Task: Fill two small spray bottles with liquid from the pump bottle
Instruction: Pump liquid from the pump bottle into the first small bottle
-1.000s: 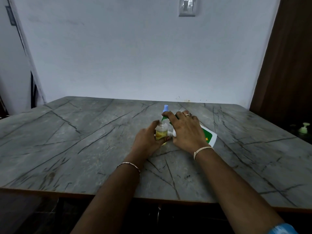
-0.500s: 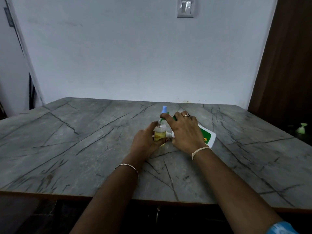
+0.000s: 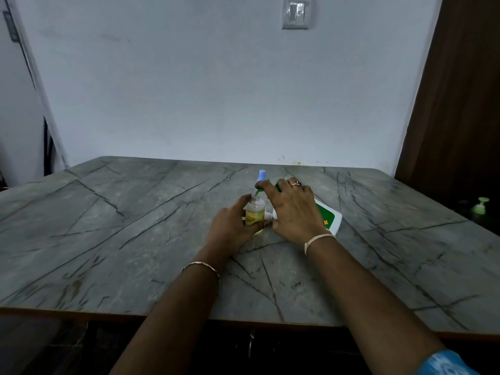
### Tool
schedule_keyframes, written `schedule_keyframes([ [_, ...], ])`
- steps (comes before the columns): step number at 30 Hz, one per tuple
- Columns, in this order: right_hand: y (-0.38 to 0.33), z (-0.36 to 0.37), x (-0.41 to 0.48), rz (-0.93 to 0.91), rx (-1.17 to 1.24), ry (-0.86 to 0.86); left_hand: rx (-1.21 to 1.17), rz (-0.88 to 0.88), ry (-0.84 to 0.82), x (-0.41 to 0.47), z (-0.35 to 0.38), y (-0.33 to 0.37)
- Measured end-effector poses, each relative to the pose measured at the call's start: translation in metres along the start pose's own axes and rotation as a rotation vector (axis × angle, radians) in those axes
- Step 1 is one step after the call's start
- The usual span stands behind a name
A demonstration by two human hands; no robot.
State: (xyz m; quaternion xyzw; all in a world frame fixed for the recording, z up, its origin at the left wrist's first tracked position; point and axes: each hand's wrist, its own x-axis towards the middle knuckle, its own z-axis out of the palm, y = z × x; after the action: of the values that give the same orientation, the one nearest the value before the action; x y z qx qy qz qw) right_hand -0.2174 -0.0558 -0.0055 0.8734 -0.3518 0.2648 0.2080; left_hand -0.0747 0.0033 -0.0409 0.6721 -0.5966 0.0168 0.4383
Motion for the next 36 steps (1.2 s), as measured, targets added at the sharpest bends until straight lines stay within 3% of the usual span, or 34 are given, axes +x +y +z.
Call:
schedule_keyframes([
  [36,0.0055,0.0042,-0.0005,-0.034,-0.025,0.018,0.021,-0.008,-0.003,0.0042,0.0050,-0.0065],
])
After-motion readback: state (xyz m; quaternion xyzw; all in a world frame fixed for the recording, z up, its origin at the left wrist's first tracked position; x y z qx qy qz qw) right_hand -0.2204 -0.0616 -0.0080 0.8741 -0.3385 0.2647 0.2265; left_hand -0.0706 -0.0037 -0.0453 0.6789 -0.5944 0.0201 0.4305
